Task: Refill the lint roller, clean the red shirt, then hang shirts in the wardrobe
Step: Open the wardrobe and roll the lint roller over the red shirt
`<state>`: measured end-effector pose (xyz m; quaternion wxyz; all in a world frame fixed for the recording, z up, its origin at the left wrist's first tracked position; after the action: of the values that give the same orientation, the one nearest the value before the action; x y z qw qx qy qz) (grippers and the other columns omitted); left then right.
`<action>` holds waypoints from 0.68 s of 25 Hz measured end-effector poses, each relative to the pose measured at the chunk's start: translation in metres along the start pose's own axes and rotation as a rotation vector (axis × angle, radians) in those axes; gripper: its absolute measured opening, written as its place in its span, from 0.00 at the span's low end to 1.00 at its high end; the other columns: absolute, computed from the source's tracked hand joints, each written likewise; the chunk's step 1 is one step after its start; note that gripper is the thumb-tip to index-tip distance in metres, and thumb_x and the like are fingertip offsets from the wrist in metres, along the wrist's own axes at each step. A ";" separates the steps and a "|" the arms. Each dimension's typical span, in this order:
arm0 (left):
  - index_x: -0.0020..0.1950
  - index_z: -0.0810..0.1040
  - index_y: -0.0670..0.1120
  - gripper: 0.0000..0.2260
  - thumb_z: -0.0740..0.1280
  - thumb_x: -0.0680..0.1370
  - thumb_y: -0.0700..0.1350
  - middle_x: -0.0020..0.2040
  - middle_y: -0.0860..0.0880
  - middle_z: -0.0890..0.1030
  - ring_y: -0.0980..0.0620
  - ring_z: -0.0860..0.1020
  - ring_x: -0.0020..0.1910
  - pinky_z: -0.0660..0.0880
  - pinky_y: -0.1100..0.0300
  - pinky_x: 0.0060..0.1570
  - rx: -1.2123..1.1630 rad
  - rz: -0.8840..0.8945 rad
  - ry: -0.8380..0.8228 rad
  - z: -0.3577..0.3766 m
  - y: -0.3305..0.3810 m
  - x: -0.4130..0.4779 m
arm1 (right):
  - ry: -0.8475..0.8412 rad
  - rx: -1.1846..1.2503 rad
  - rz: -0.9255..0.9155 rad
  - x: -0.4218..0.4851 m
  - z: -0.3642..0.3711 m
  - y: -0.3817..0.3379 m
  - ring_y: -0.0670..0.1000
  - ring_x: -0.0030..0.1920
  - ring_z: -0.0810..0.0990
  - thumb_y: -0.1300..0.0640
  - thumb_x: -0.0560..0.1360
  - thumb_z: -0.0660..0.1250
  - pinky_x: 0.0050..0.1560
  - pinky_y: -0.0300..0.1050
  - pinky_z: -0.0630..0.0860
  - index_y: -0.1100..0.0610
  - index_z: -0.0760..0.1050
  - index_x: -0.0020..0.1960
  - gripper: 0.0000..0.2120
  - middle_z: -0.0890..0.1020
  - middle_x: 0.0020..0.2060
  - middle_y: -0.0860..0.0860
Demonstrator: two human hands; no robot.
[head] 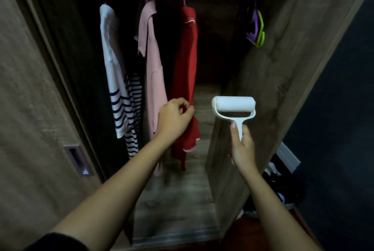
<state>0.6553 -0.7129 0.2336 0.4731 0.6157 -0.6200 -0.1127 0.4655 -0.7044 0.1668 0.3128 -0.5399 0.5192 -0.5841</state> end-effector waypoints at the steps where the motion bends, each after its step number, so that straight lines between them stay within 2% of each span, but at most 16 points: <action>1: 0.38 0.75 0.48 0.06 0.67 0.73 0.46 0.35 0.48 0.74 0.52 0.71 0.36 0.63 0.60 0.38 -0.040 -0.002 0.042 -0.009 -0.002 -0.003 | -0.012 0.016 0.006 0.008 0.004 0.000 0.49 0.36 0.74 0.49 0.79 0.58 0.39 0.45 0.71 0.56 0.72 0.48 0.12 0.76 0.35 0.54; 3: 0.37 0.75 0.49 0.06 0.66 0.71 0.50 0.41 0.44 0.74 0.50 0.73 0.40 0.63 0.62 0.41 -0.102 -0.053 0.142 -0.038 -0.012 -0.005 | -0.059 0.027 0.010 0.022 0.017 -0.001 0.51 0.34 0.74 0.46 0.77 0.59 0.37 0.49 0.72 0.52 0.70 0.48 0.10 0.75 0.33 0.52; 5: 0.38 0.75 0.50 0.06 0.64 0.71 0.51 0.42 0.44 0.75 0.45 0.75 0.43 0.67 0.58 0.44 -0.131 -0.132 0.287 -0.078 -0.021 -0.004 | -0.131 0.075 0.008 0.035 0.036 -0.006 0.49 0.32 0.73 0.47 0.72 0.60 0.34 0.46 0.71 0.47 0.68 0.49 0.07 0.74 0.34 0.51; 8: 0.49 0.75 0.44 0.06 0.62 0.78 0.46 0.43 0.43 0.78 0.45 0.76 0.46 0.66 0.58 0.42 0.119 -0.154 0.553 -0.139 -0.030 -0.004 | -0.278 0.218 -0.030 0.043 0.067 -0.021 0.44 0.23 0.68 0.57 0.74 0.59 0.24 0.38 0.67 0.44 0.65 0.48 0.08 0.71 0.30 0.51; 10: 0.52 0.75 0.42 0.07 0.61 0.79 0.45 0.45 0.40 0.81 0.43 0.78 0.46 0.67 0.58 0.43 0.273 -0.092 0.659 -0.166 -0.031 -0.001 | -0.332 0.259 -0.095 0.043 0.082 -0.033 0.43 0.23 0.69 0.55 0.76 0.60 0.25 0.39 0.68 0.42 0.66 0.48 0.08 0.73 0.31 0.50; 12: 0.51 0.77 0.42 0.07 0.63 0.78 0.44 0.43 0.42 0.81 0.51 0.79 0.42 0.67 0.63 0.41 0.307 -0.027 0.667 -0.186 -0.036 0.009 | -0.365 0.272 -0.164 0.044 0.094 -0.044 0.44 0.25 0.72 0.44 0.72 0.60 0.28 0.39 0.70 0.36 0.67 0.48 0.05 0.76 0.31 0.45; 14: 0.48 0.79 0.43 0.06 0.66 0.77 0.45 0.40 0.47 0.80 0.68 0.76 0.35 0.67 0.73 0.37 0.317 -0.010 0.673 -0.202 -0.045 0.018 | -0.384 0.256 -0.214 0.047 0.102 -0.051 0.44 0.26 0.74 0.39 0.73 0.58 0.28 0.36 0.70 0.32 0.67 0.49 0.05 0.77 0.30 0.45; 15: 0.46 0.79 0.43 0.06 0.67 0.76 0.45 0.38 0.48 0.79 0.72 0.74 0.34 0.66 0.76 0.36 0.322 -0.016 0.689 -0.208 -0.050 0.021 | -0.396 0.243 -0.219 0.047 0.105 -0.052 0.43 0.26 0.74 0.38 0.75 0.57 0.29 0.37 0.71 0.32 0.67 0.50 0.05 0.77 0.30 0.45; 17: 0.42 0.79 0.48 0.04 0.69 0.75 0.47 0.33 0.49 0.78 0.72 0.73 0.31 0.65 0.75 0.34 0.318 -0.043 0.718 -0.215 -0.060 0.025 | -0.432 0.202 -0.203 0.047 0.110 -0.046 0.44 0.24 0.73 0.36 0.75 0.52 0.28 0.40 0.72 0.35 0.68 0.54 0.11 0.75 0.27 0.46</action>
<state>0.8562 -0.6519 0.3146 0.5563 0.6943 -0.4117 0.1974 0.5695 -0.7648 0.2112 0.4085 -0.6677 0.3224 -0.5323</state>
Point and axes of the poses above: each hand's wrist, its own x-axis towards the middle knuckle, its own z-axis out of the palm, y = z × x, the point moved 2 cm from there along x, towards the middle knuckle
